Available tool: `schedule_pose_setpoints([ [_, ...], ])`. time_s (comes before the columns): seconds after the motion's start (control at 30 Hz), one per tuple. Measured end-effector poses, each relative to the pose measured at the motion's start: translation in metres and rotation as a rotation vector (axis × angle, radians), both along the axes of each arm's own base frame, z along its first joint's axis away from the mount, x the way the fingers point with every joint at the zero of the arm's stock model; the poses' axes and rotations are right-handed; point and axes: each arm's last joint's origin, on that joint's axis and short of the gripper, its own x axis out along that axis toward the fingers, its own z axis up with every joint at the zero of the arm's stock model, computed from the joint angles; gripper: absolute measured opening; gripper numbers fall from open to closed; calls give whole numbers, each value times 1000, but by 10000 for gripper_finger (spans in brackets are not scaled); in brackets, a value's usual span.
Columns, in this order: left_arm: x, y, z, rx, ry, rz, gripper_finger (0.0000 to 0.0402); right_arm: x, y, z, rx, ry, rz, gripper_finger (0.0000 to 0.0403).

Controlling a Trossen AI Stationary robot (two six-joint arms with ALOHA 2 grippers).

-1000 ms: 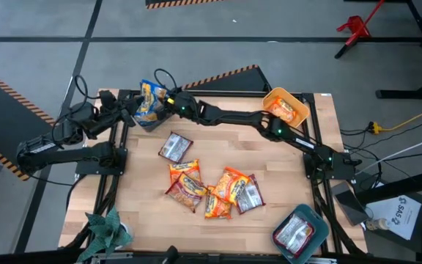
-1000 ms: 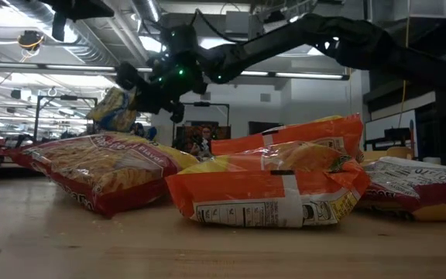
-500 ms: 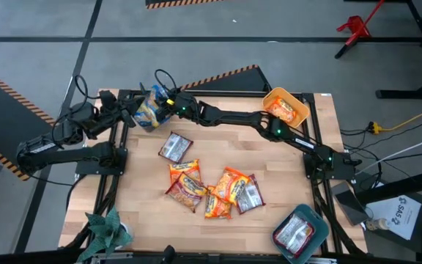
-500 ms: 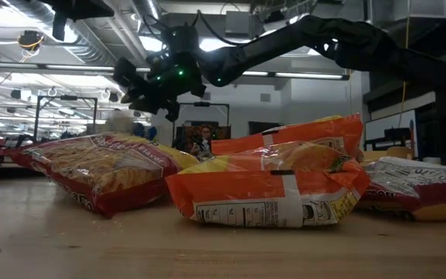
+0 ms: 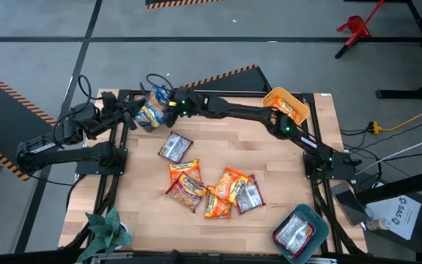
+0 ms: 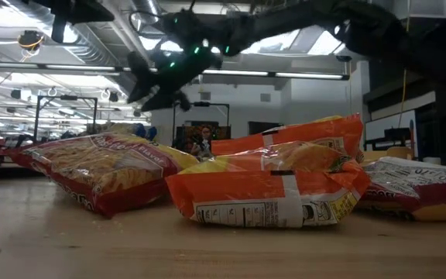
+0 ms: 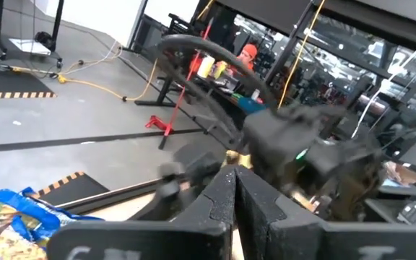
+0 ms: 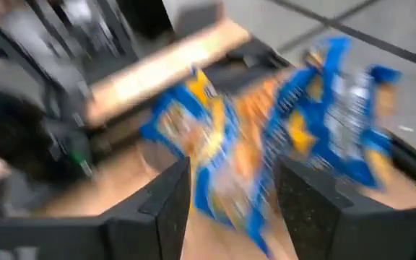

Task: Sort Maruchan noodles
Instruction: Put the orange noodle pack into the yellow bin

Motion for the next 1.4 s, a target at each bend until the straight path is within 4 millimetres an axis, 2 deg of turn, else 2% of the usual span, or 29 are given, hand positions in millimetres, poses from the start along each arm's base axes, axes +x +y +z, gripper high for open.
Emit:
schedule_pose_setpoints([
  [0.1,0,0,-1,2,20,-1,1,-11,4,8,-62,128,0,167],
  [0.23,0,0,-5,-13,54,8,1,-14,10,3,-83,209,-1,118],
  [0.3,0,0,-8,-38,72,17,1,-10,12,-5,-76,215,10,83],
  [0.4,-1,0,-12,-66,93,21,1,-6,13,-30,-45,263,31,30],
  [0.47,-1,0,-12,-72,99,24,1,-3,12,-40,-33,261,49,8],
  [0.7,-1,0,-12,-71,95,32,1,9,9,-48,-54,148,49,27],
  [0.87,-1,0,-12,-73,97,32,1,16,-5,-25,-132,-85,8,19],
  [0.97,-1,0,-14,-78,111,32,1,16,-13,-19,-161,-147,-35,13],
  [1.17,-2,0,-25,-141,209,18,1,8,-27,-29,-83,-52,-22,12],
  [1.27,5,-1,-32,-170,294,-72,1,3,-28,-30,-28,4,28,12],
  [1.33,12,0,-35,-151,364,-139,1,-1,-28,-22,-23,13,61,12],
  [1.4,22,2,-40,-131,447,-163,1,-7,-26,-2,-48,11,77,12],
])
